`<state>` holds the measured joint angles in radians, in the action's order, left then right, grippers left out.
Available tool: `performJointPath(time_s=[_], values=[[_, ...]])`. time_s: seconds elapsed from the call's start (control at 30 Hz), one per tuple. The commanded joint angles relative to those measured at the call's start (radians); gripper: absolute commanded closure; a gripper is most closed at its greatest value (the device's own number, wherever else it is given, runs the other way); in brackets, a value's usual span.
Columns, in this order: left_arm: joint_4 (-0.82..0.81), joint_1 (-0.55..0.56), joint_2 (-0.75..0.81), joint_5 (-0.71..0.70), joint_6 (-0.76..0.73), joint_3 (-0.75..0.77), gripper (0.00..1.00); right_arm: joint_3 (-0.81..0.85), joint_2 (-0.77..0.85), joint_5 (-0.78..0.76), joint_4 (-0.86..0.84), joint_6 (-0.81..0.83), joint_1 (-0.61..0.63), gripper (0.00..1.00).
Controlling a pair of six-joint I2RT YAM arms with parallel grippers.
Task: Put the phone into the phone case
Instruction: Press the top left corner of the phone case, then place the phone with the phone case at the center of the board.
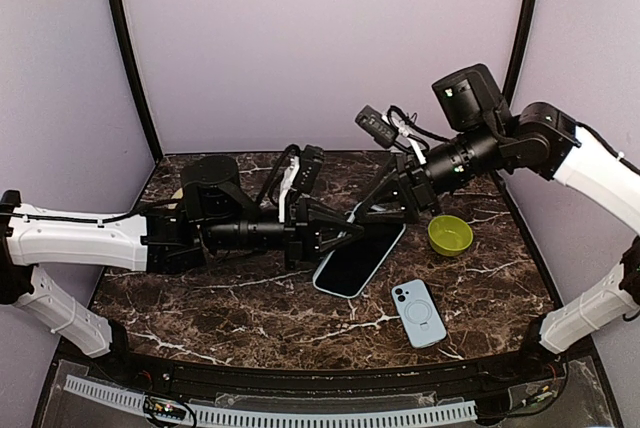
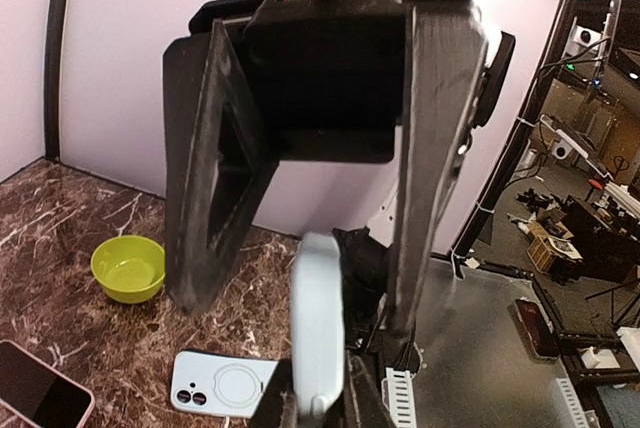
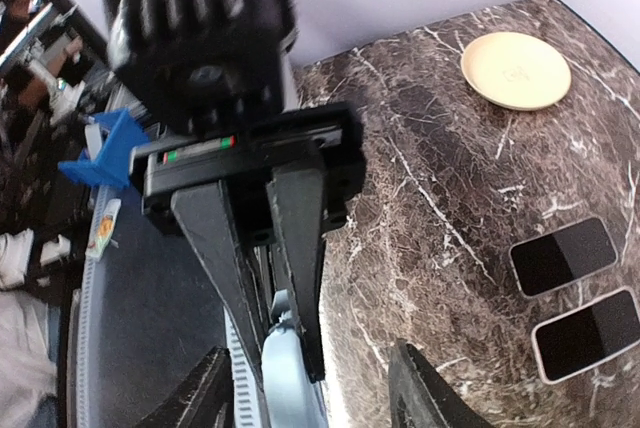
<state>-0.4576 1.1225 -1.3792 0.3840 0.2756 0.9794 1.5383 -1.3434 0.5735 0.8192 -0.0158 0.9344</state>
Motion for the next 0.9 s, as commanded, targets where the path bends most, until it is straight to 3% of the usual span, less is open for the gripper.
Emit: performJointPath(time_s=[0.0,0.1,0.23,0.4,0.7,0.87], values=[[-0.055,0.001,0.049,-0.066,0.022,-0.039,1.00,-0.064,0.073,-0.082,-0.096,-0.044,-0.028,0.38],[-0.061,-0.004,0.056,-0.093,0.051,-0.063,1.00,-0.139,0.136,-0.092,-0.165,-0.072,-0.067,0.29],[-0.091,-0.048,0.061,-0.134,0.205,-0.122,1.00,-0.247,0.189,-0.140,-0.240,-0.122,-0.113,0.26],[-0.113,-0.159,0.018,-0.172,0.474,-0.236,1.00,-0.323,0.146,-0.156,-0.275,-0.173,-0.129,0.26],[-0.229,-0.173,-0.114,-0.250,0.818,-0.400,1.00,-0.372,-0.008,-0.145,-0.302,-0.232,-0.129,0.29],[-0.192,-0.173,-0.156,-0.299,0.942,-0.448,1.00,-0.379,-0.048,-0.125,-0.309,-0.237,-0.128,0.31]])
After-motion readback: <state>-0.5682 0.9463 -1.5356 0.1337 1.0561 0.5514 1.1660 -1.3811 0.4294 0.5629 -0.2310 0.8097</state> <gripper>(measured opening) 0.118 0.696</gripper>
